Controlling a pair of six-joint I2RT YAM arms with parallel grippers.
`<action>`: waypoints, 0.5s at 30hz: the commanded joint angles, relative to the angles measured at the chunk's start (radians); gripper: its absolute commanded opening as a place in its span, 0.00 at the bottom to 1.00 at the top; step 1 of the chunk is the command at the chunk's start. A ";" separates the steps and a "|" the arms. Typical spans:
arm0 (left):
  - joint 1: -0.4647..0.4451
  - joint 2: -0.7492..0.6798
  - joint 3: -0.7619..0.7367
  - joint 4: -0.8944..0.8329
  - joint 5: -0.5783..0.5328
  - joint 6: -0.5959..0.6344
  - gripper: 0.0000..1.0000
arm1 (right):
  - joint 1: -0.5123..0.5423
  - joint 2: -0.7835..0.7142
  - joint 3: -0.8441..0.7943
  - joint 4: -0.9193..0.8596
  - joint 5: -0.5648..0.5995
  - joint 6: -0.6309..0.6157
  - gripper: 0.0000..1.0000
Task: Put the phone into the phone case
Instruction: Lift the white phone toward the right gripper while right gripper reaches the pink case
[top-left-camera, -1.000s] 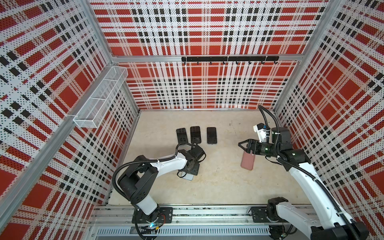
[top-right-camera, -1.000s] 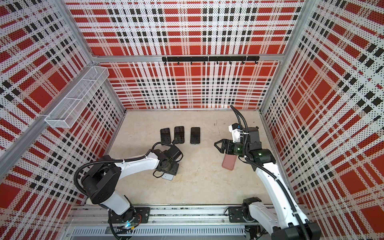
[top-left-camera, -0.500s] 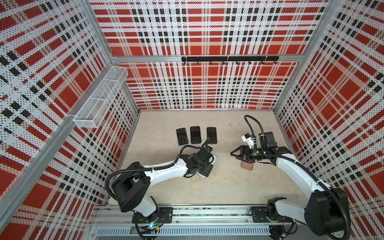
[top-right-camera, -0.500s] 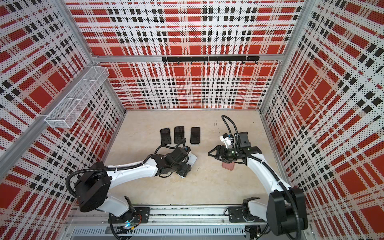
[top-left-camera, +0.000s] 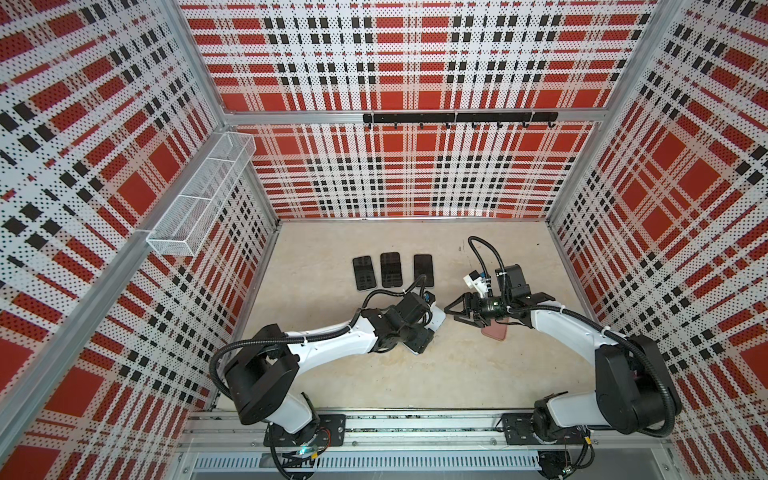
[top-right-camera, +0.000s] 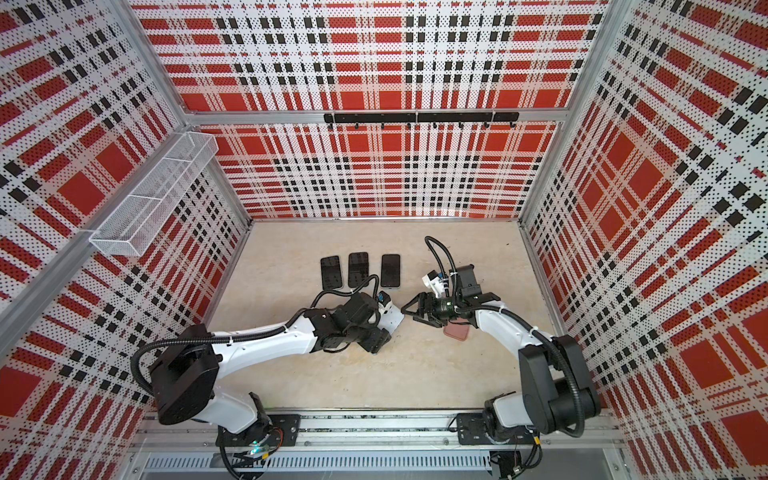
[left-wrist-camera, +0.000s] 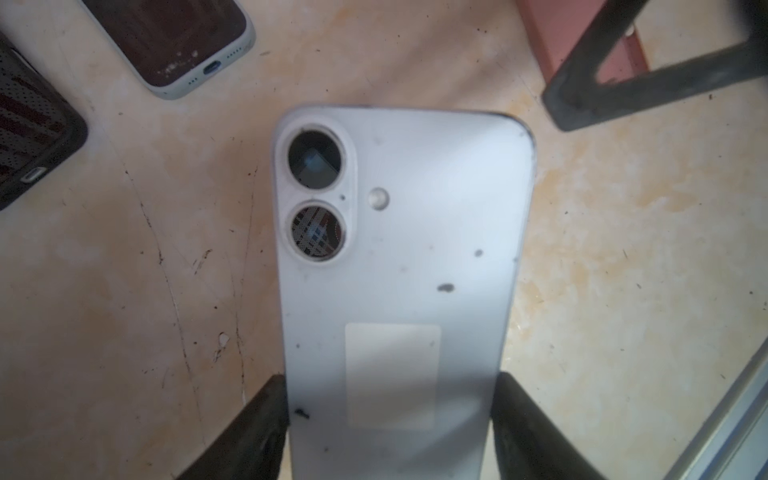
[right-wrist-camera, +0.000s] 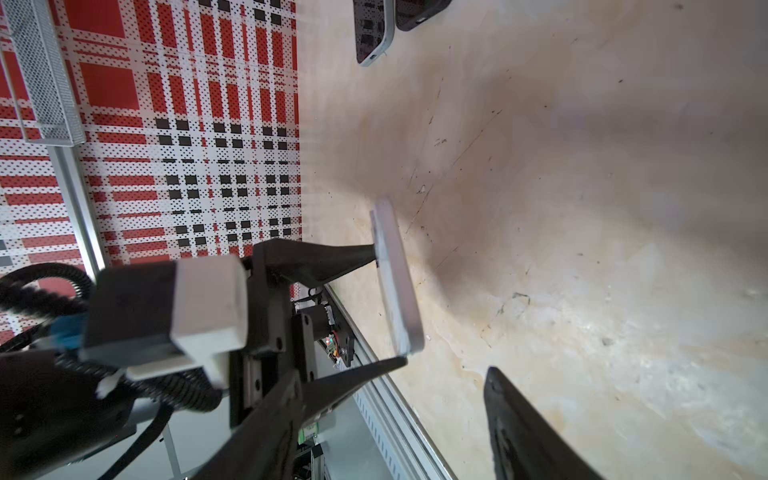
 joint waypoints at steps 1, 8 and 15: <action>-0.012 -0.039 0.048 0.040 0.007 0.012 0.59 | 0.028 0.038 0.005 0.111 0.013 0.021 0.68; -0.014 -0.027 0.074 0.027 0.005 0.019 0.60 | 0.087 0.101 0.033 0.181 0.006 0.065 0.45; -0.016 -0.008 0.098 0.026 0.014 0.030 0.60 | 0.106 0.121 0.024 0.194 0.016 0.074 0.20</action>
